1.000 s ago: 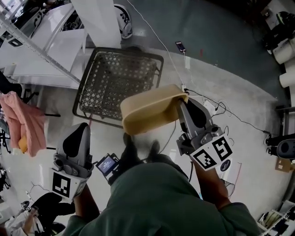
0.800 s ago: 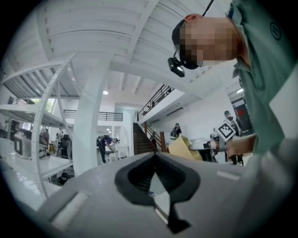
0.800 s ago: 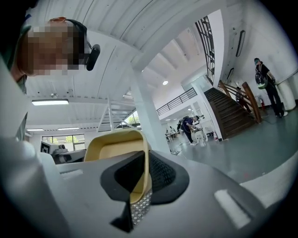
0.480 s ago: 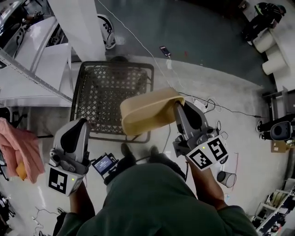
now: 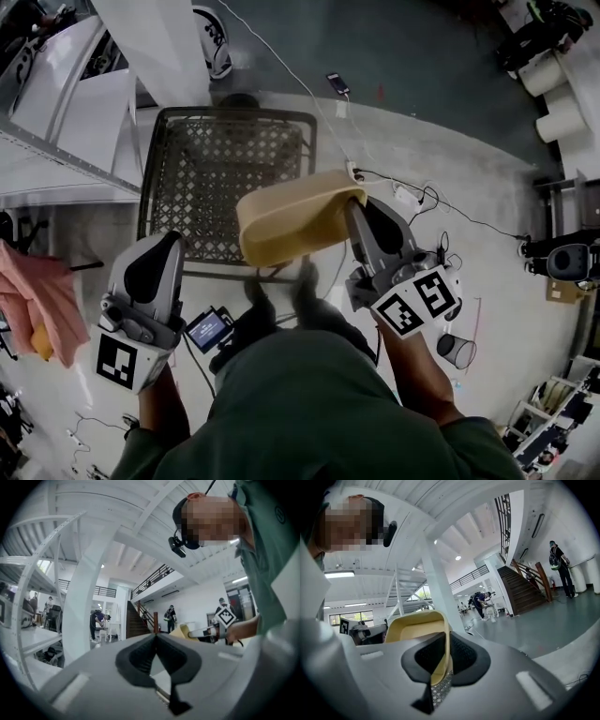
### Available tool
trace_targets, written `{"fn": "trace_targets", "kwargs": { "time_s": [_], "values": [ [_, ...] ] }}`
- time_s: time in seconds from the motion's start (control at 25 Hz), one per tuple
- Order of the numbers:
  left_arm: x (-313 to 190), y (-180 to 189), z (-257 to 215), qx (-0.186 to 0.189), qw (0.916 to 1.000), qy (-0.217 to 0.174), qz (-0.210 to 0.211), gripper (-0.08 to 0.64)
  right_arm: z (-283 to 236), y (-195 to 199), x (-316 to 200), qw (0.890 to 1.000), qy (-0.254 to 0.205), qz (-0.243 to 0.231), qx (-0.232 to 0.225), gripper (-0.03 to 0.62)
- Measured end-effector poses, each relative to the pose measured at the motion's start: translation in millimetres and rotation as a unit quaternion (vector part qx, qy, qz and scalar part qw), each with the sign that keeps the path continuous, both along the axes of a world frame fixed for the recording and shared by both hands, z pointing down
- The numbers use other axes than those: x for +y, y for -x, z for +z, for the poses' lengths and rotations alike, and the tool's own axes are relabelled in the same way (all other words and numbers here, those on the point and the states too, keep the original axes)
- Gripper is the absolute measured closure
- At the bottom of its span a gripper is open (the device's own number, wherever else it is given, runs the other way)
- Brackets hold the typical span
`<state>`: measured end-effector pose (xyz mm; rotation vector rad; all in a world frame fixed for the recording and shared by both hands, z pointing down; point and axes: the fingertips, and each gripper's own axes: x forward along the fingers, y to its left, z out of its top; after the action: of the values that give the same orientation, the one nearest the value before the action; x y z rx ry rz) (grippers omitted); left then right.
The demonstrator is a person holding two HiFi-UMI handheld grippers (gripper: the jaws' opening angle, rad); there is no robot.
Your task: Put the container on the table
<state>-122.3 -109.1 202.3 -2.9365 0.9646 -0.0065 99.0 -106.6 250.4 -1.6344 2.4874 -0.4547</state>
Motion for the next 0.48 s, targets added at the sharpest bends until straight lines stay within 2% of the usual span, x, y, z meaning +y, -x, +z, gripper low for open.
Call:
{"fn": "trace_targets", "kwargs": {
  "time_s": [0.16, 0.48],
  "values": [
    [-5.5, -5.9, 21.3, -0.017, 0.9993, 0.03, -0.016, 0.557, 35.5, 1.2, -21.2, 0.999, 0.031, -0.016, -0.012, 0.563],
    [-25.2, -12.8, 63.9, -0.025, 0.9965, 0.067, -0.043, 0.557, 122.6, 4.0, -56.5, 0.994, 0.098, -0.045, -0.01, 0.563]
  ]
}}
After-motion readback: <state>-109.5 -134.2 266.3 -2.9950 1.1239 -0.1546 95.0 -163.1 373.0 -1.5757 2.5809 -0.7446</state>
